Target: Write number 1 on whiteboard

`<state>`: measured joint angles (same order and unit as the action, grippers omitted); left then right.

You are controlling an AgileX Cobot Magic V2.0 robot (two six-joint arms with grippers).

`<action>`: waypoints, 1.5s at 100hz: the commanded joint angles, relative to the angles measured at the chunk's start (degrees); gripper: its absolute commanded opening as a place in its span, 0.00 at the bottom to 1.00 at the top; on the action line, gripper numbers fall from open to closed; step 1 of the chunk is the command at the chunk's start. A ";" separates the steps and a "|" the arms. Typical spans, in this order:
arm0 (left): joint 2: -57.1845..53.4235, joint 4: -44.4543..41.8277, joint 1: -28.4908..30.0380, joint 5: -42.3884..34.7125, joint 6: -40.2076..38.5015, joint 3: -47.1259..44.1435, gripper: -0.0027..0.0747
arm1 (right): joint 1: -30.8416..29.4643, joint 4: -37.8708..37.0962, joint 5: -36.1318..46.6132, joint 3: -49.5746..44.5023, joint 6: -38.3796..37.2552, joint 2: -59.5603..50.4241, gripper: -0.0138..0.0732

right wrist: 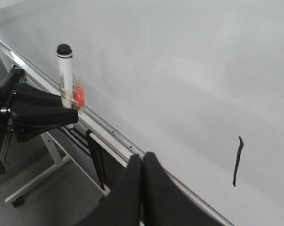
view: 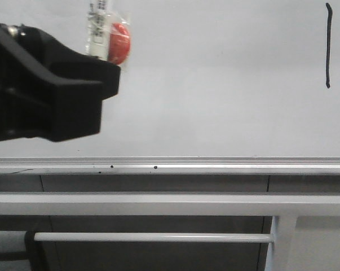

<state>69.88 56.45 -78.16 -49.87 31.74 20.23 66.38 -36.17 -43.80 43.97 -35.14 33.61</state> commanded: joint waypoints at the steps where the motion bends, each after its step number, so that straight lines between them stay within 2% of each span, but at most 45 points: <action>1: -0.94 3.55 -2.55 -9.28 -0.75 -0.16 0.01 | 0.04 -5.18 6.59 -1.99 0.51 -2.73 0.09; 21: -0.57 5.76 -5.36 -10.97 -4.31 -1.54 0.01 | 0.04 -7.31 16.16 -11.59 0.51 -9.01 0.09; 44: 6.67 4.25 -5.64 -16.33 -13.34 -1.54 0.01 | 0.04 -8.12 13.76 -16.02 0.51 -13.64 0.09; 64: 16.01 1.84 -5.74 -27.58 -23.90 -1.18 0.01 | 0.04 -8.21 12.01 -16.40 0.51 -15.25 0.09; 71: 17.80 1.46 -5.74 -28.97 -26.22 -1.18 0.01 | 0.04 -8.21 11.63 -16.40 0.51 -15.25 0.09; 97: 18.57 1.25 -4.89 -28.75 -25.94 0.93 0.01 | 0.04 -8.88 11.51 -16.40 0.51 -15.25 0.09; 113: 18.57 0.35 -2.18 -28.47 -25.84 1.59 0.01 | 0.04 -9.29 11.51 -16.40 0.51 -15.25 0.09; 127: 18.57 -4.80 1.28 -25.19 -25.84 1.59 0.01 | 0.04 -9.42 11.51 -16.40 0.51 -15.25 0.09; 150: 18.57 -7.56 5.15 -25.15 -25.84 1.59 0.01 | 0.04 -9.77 11.51 -16.40 0.51 -15.25 0.09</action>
<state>89.60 51.87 -74.22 -65.18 6.09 20.70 66.38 -42.93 -35.14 26.23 -35.06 17.99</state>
